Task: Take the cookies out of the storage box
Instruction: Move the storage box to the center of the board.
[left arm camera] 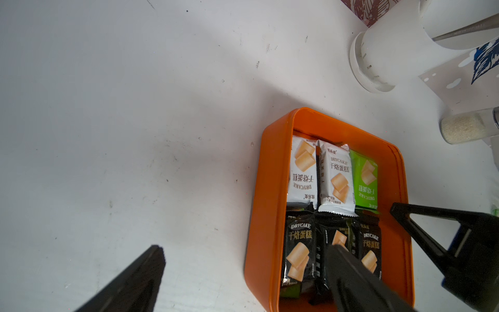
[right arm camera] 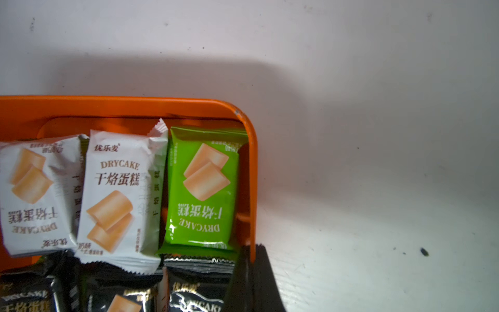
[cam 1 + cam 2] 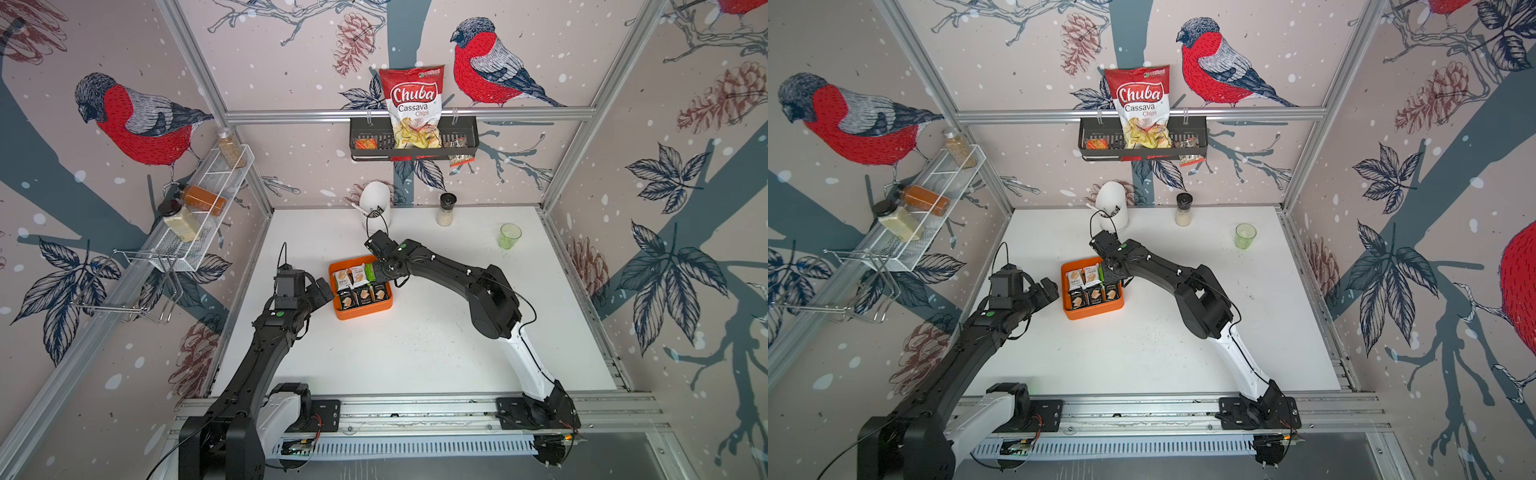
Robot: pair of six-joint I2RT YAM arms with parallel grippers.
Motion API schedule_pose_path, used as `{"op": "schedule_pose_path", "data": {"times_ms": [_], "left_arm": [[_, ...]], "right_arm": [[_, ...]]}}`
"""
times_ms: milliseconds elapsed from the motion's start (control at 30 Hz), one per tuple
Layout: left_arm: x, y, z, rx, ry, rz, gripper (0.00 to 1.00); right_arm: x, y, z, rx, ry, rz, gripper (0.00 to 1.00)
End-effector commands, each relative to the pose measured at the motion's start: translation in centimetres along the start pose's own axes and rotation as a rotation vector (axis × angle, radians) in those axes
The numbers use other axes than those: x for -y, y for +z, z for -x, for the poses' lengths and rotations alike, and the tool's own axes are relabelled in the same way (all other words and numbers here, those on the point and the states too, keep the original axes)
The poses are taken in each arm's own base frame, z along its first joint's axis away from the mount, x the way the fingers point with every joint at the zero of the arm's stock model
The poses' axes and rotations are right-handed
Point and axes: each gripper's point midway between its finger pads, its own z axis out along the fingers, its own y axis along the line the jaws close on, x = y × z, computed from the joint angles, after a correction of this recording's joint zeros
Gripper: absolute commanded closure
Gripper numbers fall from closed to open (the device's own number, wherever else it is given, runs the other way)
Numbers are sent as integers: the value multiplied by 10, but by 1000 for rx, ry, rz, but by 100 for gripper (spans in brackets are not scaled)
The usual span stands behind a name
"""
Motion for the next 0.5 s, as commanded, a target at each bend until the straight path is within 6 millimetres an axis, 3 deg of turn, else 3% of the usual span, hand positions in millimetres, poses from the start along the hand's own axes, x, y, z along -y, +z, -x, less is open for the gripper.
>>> {"op": "schedule_pose_path", "data": {"times_ms": [0, 233, 467], "left_arm": [[7, 1, -4, -21, 18, -29, 3], [21, 6, -15, -88, 14, -99, 3], [42, 0, -25, -126, 6, -166, 3]], "right_arm": [[14, -19, 5, 29, 7, -53, 100], [45, -55, -19, 51, 20, -81, 100], [76, -83, -73, 38, 62, -51, 100]]}}
